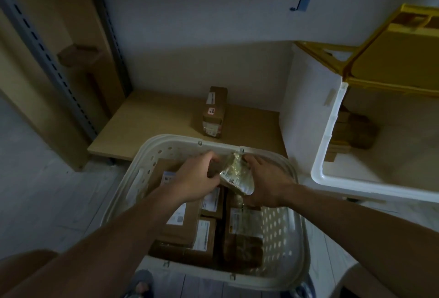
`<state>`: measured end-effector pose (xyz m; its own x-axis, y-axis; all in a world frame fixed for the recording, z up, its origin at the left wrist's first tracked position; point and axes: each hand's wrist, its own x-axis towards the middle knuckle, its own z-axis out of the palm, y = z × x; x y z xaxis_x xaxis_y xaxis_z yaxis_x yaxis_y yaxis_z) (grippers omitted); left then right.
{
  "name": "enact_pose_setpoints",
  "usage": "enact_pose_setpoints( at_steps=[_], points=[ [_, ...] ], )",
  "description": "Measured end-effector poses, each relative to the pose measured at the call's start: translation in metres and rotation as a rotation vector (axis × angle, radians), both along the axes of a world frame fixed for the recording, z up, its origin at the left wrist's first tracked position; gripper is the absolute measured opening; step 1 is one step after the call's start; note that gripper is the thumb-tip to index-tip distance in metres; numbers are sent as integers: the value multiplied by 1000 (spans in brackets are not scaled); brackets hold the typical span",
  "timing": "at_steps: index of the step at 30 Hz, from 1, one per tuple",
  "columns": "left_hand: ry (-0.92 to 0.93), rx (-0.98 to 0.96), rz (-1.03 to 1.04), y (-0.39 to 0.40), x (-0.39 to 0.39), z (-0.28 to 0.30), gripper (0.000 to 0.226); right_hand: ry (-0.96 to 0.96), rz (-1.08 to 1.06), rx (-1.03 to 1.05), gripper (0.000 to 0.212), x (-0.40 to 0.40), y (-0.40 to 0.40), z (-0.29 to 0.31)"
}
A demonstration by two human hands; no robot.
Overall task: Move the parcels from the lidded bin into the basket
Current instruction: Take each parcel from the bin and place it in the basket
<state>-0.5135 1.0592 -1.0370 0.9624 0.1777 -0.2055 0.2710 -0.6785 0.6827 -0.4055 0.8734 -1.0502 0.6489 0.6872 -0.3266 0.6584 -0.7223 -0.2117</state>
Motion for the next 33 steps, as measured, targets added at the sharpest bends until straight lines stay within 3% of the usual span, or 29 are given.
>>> enact_pose_setpoints(
  at_steps=[2, 4, 8, 13, 18, 24, 28, 33],
  points=[
    [-10, 259, -88, 4, -1, -8, 51, -14, 21, -66, 119, 2, 1, -12],
    [39, 379, -142, 7, -2, -13, 58, -31, 50, -133, 116, 4, 4, -26],
    [185, 405, -180, 11, -5, -23, 67, -35, 95, -187, 116, 6, 16, -53],
    [212, 435, -201, 24, -6, -39, 84, 41, 99, -162, 116, 8, 34, -77],
    [261, 471, -260, 30, -2, -47, 90, -4, 101, -149, 116, 7, 42, -92],
    [281, 499, -283, 33, 4, -53, 88, -93, 63, -130, 103, -2, 48, -103],
    [271, 470, -278, 29, 6, -49, 80, -185, 148, -124, 84, -6, 50, -104],
    [263, 421, -249, 26, 3, -36, 73, -143, 190, -143, 85, 5, 50, -94]
  ],
)
